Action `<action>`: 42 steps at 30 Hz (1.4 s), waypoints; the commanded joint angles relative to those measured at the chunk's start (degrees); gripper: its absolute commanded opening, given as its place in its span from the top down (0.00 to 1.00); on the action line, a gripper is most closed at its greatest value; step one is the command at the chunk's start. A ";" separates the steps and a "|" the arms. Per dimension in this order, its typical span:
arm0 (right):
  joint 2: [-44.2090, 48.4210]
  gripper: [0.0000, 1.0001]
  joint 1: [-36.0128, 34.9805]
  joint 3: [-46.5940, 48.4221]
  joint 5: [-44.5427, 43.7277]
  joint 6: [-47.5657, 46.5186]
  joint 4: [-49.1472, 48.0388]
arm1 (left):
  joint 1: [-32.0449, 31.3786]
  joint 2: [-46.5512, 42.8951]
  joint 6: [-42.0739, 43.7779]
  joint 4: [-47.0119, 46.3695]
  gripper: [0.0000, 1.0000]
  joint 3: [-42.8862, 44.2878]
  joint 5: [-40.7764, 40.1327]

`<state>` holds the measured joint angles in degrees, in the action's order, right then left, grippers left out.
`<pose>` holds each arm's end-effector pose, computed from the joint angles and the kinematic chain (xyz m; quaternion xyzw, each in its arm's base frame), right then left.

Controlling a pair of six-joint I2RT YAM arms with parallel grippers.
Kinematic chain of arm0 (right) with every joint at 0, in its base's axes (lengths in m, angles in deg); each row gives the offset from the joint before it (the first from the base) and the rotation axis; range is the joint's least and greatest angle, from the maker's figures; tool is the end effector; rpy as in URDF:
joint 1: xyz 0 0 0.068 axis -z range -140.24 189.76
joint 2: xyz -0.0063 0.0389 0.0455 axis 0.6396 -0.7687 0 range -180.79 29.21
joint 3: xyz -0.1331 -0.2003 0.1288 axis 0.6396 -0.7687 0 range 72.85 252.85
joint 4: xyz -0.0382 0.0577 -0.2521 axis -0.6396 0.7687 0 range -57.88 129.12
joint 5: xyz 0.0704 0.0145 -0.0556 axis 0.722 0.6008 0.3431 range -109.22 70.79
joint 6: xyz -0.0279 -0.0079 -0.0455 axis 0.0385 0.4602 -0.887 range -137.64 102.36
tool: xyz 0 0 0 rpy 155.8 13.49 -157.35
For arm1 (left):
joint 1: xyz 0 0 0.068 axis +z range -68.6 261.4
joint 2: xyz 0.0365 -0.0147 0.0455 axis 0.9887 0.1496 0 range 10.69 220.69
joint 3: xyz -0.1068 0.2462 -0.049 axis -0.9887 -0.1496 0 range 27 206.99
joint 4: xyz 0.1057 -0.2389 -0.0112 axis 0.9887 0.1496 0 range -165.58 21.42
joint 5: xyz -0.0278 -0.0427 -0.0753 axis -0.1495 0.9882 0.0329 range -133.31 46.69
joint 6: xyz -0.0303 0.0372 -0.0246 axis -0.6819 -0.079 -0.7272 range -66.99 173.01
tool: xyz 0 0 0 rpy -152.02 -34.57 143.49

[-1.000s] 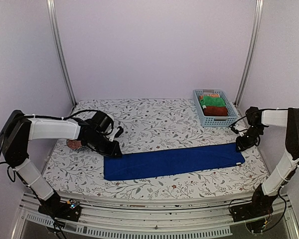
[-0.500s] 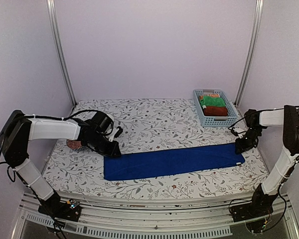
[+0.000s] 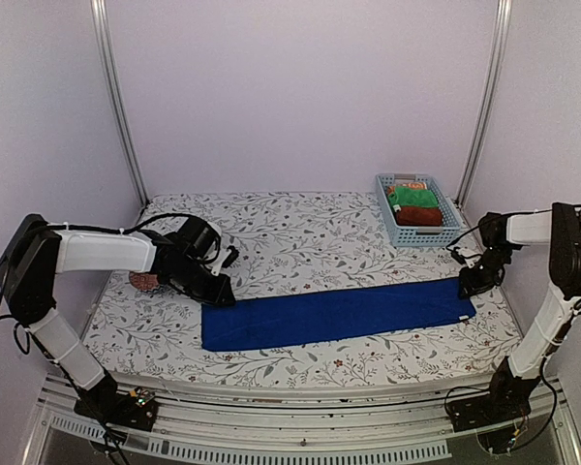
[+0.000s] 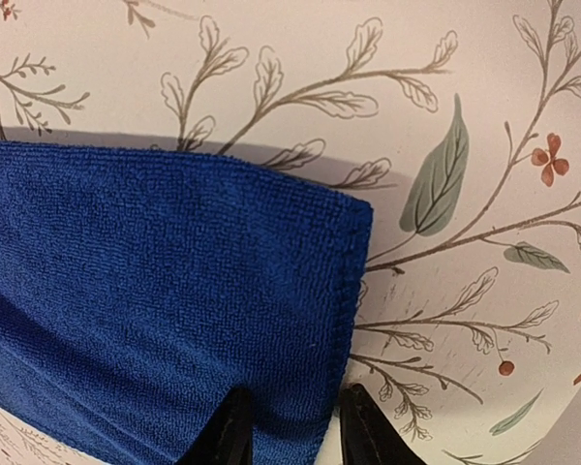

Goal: Roll the towels
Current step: Pick up the towel from the center of the board.

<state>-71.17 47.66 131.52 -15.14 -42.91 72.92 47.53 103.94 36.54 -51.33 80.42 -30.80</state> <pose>0.3021 -0.0393 0.1464 -0.1529 0.9854 0.0154 0.0727 0.2524 -0.1786 0.1684 0.1707 0.9539 -0.1910 0.1567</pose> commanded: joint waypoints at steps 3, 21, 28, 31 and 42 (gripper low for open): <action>-4.68 0.69 1.25 -0.06 1.70 -0.01 -0.02 | -0.32 0.10 0.74 -0.35 0.82 0.90 -0.32; -3.77 0.97 2.02 -0.63 3.57 -1.01 0.75 | -0.32 0.35 0.91 -0.59 0.82 0.55 -0.99; 0.51 0.97 7.73 2.49 2.02 -3.17 5.33 | -0.36 0.19 1.24 -0.68 0.82 -0.14 -1.58; 2.29 0.97 9.87 3.80 1.16 -4.58 7.68 | -0.28 0.17 1.35 -0.86 0.82 -0.34 -1.77; 5.50 0.97 15.30 13.24 2.48 -7.61 16.02 | -0.32 0.91 1.61 -1.49 0.82 0.50 -1.17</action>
<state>-68.46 62.09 140.44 -13.37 -49.06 84.09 47.53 104.14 37.19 -51.61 80.42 -32.02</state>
